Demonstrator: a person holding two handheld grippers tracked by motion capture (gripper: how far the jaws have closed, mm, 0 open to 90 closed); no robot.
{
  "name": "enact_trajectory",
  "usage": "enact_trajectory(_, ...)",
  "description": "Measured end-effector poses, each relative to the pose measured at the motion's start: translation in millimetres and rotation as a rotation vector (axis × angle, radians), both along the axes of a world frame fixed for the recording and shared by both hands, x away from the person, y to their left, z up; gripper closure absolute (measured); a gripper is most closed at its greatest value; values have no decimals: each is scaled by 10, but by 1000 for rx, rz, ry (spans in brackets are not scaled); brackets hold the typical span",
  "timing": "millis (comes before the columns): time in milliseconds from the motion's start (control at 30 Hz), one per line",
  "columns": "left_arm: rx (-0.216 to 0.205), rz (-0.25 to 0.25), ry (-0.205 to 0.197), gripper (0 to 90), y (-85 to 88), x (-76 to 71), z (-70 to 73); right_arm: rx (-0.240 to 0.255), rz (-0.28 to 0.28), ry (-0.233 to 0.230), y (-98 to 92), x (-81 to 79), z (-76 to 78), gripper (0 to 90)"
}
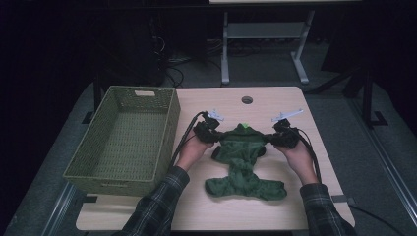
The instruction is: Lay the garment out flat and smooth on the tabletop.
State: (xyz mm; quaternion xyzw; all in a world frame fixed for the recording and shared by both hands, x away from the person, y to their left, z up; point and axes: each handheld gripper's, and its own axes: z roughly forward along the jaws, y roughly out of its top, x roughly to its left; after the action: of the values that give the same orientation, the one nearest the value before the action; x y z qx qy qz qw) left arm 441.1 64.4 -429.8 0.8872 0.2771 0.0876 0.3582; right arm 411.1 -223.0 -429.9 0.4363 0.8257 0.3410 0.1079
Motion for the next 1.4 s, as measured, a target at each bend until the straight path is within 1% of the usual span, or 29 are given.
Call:
enact_trajectory(33,-7,9,-9,868,4,14,0,11,-2,-5,-28,17,28,875)
enact_trajectory(100,-32,32,-24,871,21,65,-15,4,-12,-5,-66,64,51,878)
enact_trajectory(167,-43,49,-26,872,13,116,-60,17,-21,-19,-117,113,50,881)
enact_trajectory(233,-33,58,-24,873,-10,166,-126,22,-28,-13,-141,162,-7,883)
enact_trajectory(300,-14,62,-18,873,-41,210,-208,13,-33,18,-142,208,-103,884)
enact_trajectory(367,14,57,-16,873,-62,239,-287,0,-38,34,-135,238,-192,887)
enact_trajectory(400,21,58,-7,873,-65,250,-323,3,-41,38,-132,244,-225,887)
enact_trajectory(533,6,61,10,856,-56,273,-365,-9,-40,58,-106,254,-308,883)
enact_trajectory(567,16,50,3,844,-54,284,-356,-16,-40,61,-98,258,-322,877)
enact_trajectory(600,23,51,1,817,-57,284,-347,-19,-39,56,-93,263,-333,861)
enact_trajectory(633,31,50,-4,781,-59,286,-331,-16,-44,58,-85,264,-333,825)
enact_trajectory(700,14,58,-4,692,-54,277,-274,-25,-45,42,-62,253,-308,744)
enact_trajectory(767,2,44,-10,609,-24,272,-196,-21,-45,27,-57,232,-253,708)
enact_trajectory(800,-8,52,-14,559,-11,261,-156,-18,-51,19,-62,219,-213,687)
enact_trajectory(833,-16,53,-16,527,6,251,-115,-6,-53,11,-72,208,-174,677)
enact_trajectory(867,-26,52,-16,517,21,239,-78,12,-50,1,-83,198,-136,670)
enact_trajectory(933,-27,53,-11,480,41,212,-12,27,-57,-12,-98,167,-65,663)
enact_trajectory(1000,-37,52,7,439,59,155,62,42,-52,-31,-115,122,17,659)
enact_trajectory(1033,-40,44,6,418,63,118,88,46,-51,-36,-118,100,48,655)
enact_trajectory(1067,-32,40,0,398,70,77,113,45,-53,-39,-121,76,77,649)
enact_trajectory(1167,-39,26,-2,344,103,-54,165,52,-37,-43,-127,7,143,636)
enact_trajectory(1233,-33,31,10,271,123,-124,197,63,-32,-38,-126,-39,181,625)
enact_trajectory(1300,-42,29,15,236,145,-223,235,68,-25,-39,-115,-86,215,613)
enact_trajectory(1333,-45,33,15,214,152,-269,249,74,-23,-50,-107,-115,229,613)
enact_trajectory(1400,-49,24,16,188,166,-356,269,89,-20,-61,-90,-175,251,599)
